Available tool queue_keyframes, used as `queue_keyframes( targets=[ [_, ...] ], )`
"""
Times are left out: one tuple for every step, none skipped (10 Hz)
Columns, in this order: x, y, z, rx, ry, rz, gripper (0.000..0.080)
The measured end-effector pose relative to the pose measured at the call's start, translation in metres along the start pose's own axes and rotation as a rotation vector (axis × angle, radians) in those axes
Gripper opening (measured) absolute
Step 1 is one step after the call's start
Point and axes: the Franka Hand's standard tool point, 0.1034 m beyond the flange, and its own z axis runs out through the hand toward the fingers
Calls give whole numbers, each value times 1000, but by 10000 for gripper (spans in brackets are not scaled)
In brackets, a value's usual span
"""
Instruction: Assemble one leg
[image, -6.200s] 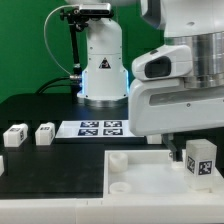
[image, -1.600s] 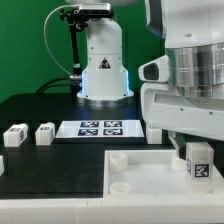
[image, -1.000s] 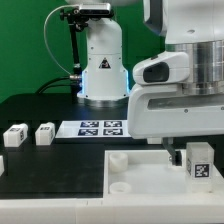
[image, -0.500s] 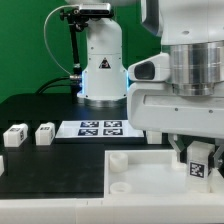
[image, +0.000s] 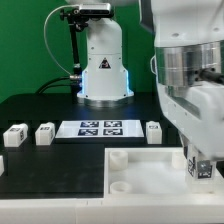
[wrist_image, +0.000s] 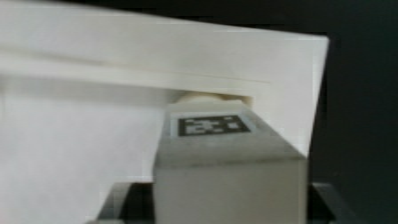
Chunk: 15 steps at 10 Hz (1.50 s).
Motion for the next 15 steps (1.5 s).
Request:
queue_keyframes(
  targets=[
    [-1, 1, 0, 0, 3, 108, 296],
    [-1, 1, 0, 1, 8, 196, 296],
    [-1, 1, -1, 4, 15, 235, 297],
    [-1, 1, -1, 7, 22, 249, 297],
    [0, 1, -1, 7, 26, 266, 297],
    [-1, 2, 0, 3, 27, 244, 434],
    [-1, 2, 0, 3, 27, 243, 563],
    [-1, 2, 0, 3, 27, 242, 563],
    [-3, 3, 0, 3, 26, 240, 631],
    [-14, 7, -2, 2, 22, 226, 644],
    [-26, 9, -15, 10, 11, 209, 644],
    [-37, 9, -36, 21, -7, 199, 649],
    [-39, 9, -45, 24, -14, 199, 649],
    [-38, 9, -42, 21, -11, 198, 649],
    [-38, 10, -40, 19, -10, 198, 649]
  ],
)
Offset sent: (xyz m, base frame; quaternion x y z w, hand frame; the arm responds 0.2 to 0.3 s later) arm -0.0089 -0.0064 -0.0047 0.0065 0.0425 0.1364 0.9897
